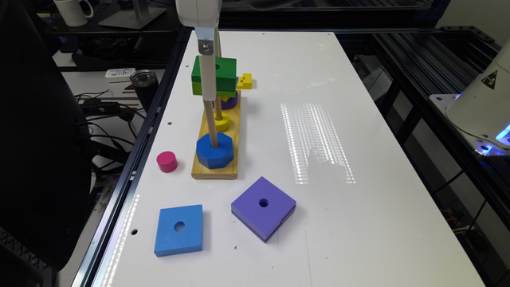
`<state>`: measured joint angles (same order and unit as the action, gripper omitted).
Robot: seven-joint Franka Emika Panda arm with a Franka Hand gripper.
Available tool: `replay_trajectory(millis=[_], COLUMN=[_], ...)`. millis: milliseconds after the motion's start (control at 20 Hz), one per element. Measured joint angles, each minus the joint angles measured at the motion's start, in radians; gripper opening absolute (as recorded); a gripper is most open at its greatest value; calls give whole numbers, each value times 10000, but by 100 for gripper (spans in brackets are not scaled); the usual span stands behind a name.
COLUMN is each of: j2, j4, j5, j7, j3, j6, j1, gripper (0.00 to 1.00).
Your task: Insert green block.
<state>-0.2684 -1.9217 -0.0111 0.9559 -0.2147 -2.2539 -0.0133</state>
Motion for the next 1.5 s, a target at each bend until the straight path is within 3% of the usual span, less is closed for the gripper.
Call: replay_trajectory(millis=[250,1500], j2=[-1,-74], j4=[0,29], j5=[0,0], j7=[-42,-60], j3=[3,-15], j6=[-4,-305], j1=[-56,-73], gripper=[0,0])
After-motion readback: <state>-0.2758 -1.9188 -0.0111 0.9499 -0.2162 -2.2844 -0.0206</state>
